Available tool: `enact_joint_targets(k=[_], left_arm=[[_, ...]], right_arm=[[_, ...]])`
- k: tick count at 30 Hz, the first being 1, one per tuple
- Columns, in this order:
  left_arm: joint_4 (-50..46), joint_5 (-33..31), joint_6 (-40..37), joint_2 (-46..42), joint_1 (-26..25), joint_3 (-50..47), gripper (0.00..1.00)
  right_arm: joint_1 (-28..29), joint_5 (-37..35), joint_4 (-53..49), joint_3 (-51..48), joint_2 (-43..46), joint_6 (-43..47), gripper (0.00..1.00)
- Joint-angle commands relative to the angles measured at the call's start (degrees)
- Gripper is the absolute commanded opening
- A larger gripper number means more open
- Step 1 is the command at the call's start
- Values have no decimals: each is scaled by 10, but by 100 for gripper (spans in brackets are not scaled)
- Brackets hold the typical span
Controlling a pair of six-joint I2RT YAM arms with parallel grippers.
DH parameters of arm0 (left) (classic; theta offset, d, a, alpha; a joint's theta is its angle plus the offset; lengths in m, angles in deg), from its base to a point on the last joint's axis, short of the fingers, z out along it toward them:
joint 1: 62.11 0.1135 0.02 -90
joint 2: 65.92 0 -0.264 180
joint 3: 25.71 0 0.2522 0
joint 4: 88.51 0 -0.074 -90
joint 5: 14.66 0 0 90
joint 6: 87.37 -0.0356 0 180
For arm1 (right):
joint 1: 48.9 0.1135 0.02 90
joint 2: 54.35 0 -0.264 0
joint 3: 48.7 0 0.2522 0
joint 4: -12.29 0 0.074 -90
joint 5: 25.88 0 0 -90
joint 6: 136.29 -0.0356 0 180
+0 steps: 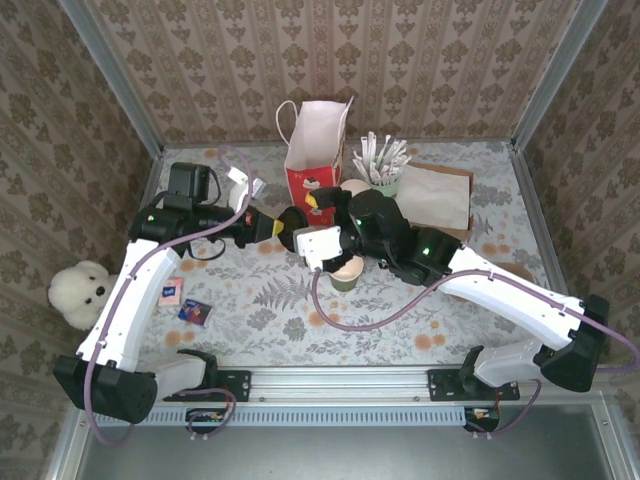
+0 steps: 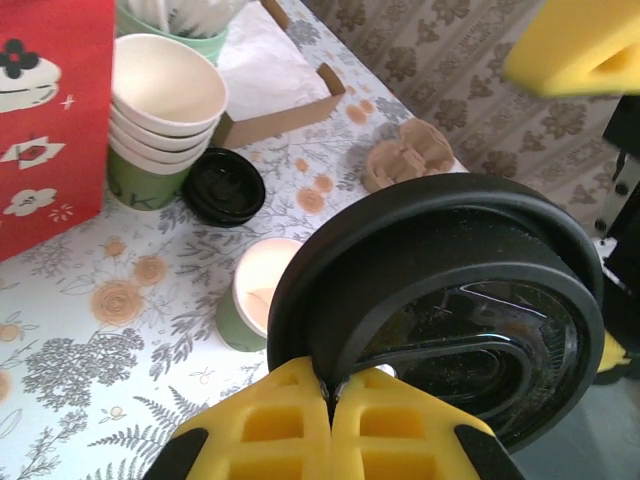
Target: Pack the takeout coffee
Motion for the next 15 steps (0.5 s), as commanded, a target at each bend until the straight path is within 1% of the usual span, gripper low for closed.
enact_joint_targets(k=[1, 3, 4, 7, 9, 10, 14, 15], left_arm=[[34, -37, 40, -25, 9, -18, 0], [38, -61, 57, -31, 9, -28, 0], [35, -75, 67, -34, 9, -31, 0], [22, -115, 100, -40, 8, -38, 0], [19, -112, 118, -45, 9, -48, 0], [21, -103, 127, -49, 9, -56, 0], [13, -94, 150, -64, 9, -74, 0], [7, -99, 156, -68, 8, -74, 0]], right_arm=[[-4, -15, 32, -30, 31, -165, 100], [-3, -21, 73, -50, 43, -221, 100], [-3, -26, 91, -55, 48, -263, 100], [-3, -49, 101, -54, 55, -411, 100], [-4, -76, 94, -52, 54, -487, 100], [-3, -100, 90, -53, 52, -516, 100], [-4, -239, 89, -70, 53, -684, 100], [-4, -258, 92, -78, 56, -723, 100]])
